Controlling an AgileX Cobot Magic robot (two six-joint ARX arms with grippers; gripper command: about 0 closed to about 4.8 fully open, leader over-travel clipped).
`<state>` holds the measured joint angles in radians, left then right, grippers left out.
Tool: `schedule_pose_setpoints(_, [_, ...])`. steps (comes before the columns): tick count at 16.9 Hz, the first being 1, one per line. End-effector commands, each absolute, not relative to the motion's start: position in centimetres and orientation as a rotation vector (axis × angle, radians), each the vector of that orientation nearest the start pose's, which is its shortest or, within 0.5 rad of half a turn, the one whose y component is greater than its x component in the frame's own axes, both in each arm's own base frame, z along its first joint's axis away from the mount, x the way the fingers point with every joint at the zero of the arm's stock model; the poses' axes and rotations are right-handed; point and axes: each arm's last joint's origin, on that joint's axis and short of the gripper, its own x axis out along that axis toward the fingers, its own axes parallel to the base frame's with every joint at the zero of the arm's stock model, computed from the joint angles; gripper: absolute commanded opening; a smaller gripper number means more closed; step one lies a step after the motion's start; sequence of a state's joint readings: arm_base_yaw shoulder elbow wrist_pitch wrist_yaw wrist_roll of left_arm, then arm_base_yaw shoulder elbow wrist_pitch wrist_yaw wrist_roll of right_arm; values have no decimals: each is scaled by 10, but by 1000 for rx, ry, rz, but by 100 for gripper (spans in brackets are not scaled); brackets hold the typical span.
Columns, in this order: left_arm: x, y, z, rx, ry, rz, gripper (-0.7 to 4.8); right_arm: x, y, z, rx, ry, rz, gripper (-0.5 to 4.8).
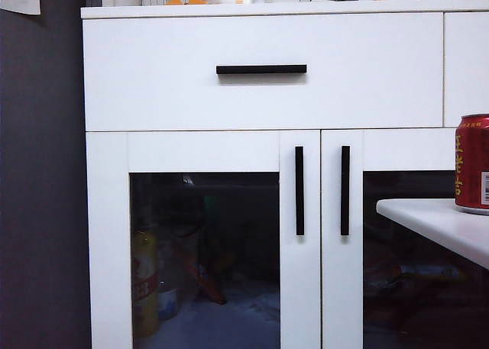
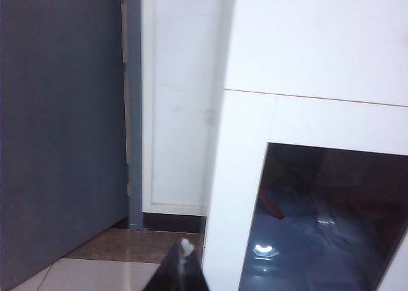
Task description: Open the left door of the white cabinet, pick up a can of beverage from the table on the right, place it inside the cabinet, and finally close the cabinet door.
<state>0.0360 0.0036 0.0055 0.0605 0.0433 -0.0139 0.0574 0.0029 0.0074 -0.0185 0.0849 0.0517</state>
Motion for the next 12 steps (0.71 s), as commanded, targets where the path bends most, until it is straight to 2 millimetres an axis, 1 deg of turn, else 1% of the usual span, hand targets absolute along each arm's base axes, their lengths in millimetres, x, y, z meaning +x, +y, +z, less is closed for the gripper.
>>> schedule_pose_setpoints(1, [97,2,171,-5,-68,-12,-6,98,3,164,48,6,-29,-5])
schedule_pose_setpoints(3, [97,2,171,-4,-68,-12,-6,98,3,163,47,12,-30,-5])
schedule_pose_setpoints(6, [97,2,171,-7,-68,-9,-5,97,3,167,50,-23,-25,-5])
schedule_pose_setpoints(7, [97,2,172,-20,-70,-10,2,97,3,168,52,-25,-22,5])
schedule_pose_setpoints(8, [97,2,172,-41,-73,-10,51,96,4,172,54,-15,3,74])
schedule_pose_setpoints(9, [97,2,173,-60,-76,-12,192,92,5,184,53,-7,58,200])
schedule_pose_setpoints(10, [97,2,175,-60,-90,-32,218,88,6,195,53,-6,86,237])
schedule_pose_setpoints(11, [96,1,179,-57,-103,-64,218,84,6,206,51,-6,88,252])
schedule_pose_setpoints(12, [95,0,183,-55,-116,-87,220,79,5,217,32,-5,87,292])
